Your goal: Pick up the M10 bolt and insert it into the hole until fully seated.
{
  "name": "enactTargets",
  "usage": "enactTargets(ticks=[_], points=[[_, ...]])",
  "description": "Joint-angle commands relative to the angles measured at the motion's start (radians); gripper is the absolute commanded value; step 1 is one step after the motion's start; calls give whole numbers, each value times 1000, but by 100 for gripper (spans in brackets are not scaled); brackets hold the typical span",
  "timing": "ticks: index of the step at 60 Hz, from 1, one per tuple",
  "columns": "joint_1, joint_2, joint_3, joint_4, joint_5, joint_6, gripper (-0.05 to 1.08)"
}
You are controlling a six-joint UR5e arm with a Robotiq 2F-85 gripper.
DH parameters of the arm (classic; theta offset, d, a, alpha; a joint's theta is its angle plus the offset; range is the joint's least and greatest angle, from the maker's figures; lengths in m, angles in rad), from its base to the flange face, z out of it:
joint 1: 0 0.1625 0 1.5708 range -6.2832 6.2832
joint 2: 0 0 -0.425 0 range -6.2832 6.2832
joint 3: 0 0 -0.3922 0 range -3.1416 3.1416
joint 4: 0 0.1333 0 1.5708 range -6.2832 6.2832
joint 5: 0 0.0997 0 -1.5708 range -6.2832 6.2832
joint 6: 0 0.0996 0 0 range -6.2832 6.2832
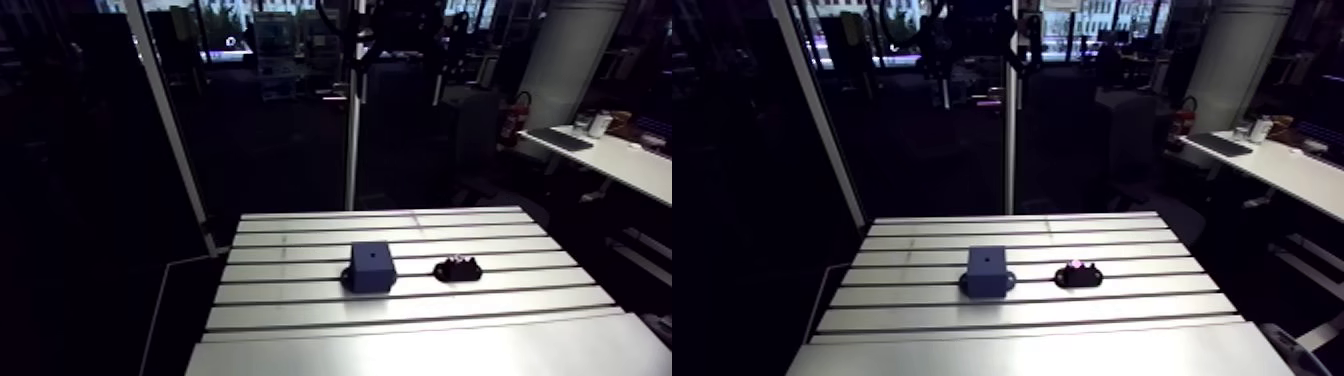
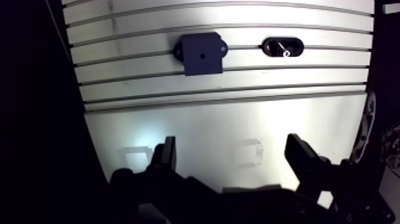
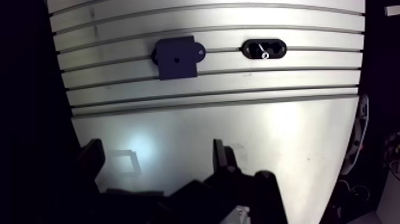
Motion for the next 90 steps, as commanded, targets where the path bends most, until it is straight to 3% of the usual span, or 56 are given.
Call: enactTargets(ticks=[1,57,69,78,90], points=[[51,52,-18,0,2,-14,1],[40,45,-1,-15,-3,-29,1],[-42,21,56,-74,-35,-119,1],[-120,2,118,-142,-37,-185,1],[-162,-11,218,-275,-35,-233,1]])
